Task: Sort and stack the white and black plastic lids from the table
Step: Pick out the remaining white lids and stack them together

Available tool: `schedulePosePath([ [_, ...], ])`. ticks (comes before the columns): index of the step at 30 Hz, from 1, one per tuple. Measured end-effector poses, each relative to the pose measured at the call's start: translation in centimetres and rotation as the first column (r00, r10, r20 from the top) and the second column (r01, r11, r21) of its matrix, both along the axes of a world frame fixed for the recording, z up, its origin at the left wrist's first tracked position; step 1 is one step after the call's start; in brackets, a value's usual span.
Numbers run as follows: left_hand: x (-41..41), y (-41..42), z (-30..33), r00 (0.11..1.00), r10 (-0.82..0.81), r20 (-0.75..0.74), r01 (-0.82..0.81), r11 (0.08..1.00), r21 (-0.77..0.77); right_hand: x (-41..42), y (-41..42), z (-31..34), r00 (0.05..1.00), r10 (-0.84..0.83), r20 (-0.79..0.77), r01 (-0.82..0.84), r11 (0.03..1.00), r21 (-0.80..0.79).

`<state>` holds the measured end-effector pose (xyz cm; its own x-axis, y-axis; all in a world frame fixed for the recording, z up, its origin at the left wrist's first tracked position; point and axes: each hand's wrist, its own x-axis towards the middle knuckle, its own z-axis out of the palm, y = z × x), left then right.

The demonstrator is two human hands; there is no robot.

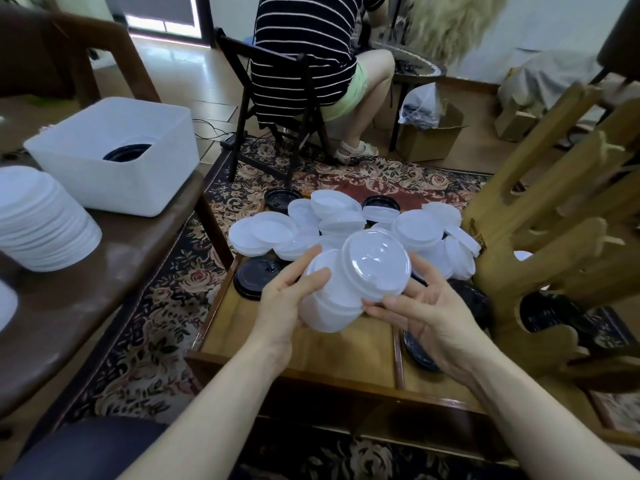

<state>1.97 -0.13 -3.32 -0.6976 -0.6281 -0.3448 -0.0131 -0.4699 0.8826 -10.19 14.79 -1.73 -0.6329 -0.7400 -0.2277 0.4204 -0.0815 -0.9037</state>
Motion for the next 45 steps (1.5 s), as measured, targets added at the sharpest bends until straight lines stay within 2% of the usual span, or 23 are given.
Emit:
schedulePosePath([
  [2,-0.2,0.0,-0.2,1.0,0.006,-0.004,-0.006,1.0,0.0,-0.3,0.0,-0.1,0.994,0.063,-0.09,-0.056,0.996,0.076],
  [5,-0.3,0.0,-0.2,1.0,0.001,0.006,-0.001,1.0,0.011,-0.8,-0.3,0.1,0.932,0.191,-0.309,-0.117,0.963,0.243],
  [9,-0.5,0.1,0.0,1.0,-0.025,0.004,0.025,1.0,0.018,-0.9,-0.3,0.6,0.889,0.176,-0.422,-0.038,0.948,0.317],
  [19,-0.4,0.4,0.3,0.996,-0.084,-0.016,0.084,0.996,-0.011,-0.2,-0.3,0.8,0.85,0.238,-0.471,-0.117,0.955,0.271],
  [26,-0.3,0.8,0.5,0.993,-0.12,-0.01,0.12,0.992,-0.028,0.1,-0.5,0.7,0.781,0.233,-0.58,-0.014,0.934,0.356],
  [35,-0.2,1.0,0.7,0.984,-0.176,-0.022,0.174,0.983,-0.057,0.2,-0.7,-0.1,0.717,0.253,-0.65,0.006,0.929,0.369],
  [40,-0.2,0.8,0.6,0.986,-0.163,-0.032,0.161,0.985,-0.055,0.8,-0.7,-0.1,0.636,0.265,-0.725,0.06,0.919,0.389],
  [45,-0.4,1.1,0.5,0.993,-0.117,-0.031,0.116,0.993,-0.033,1.1,-0.7,-0.2,0.625,0.251,-0.739,0.078,0.922,0.379],
])
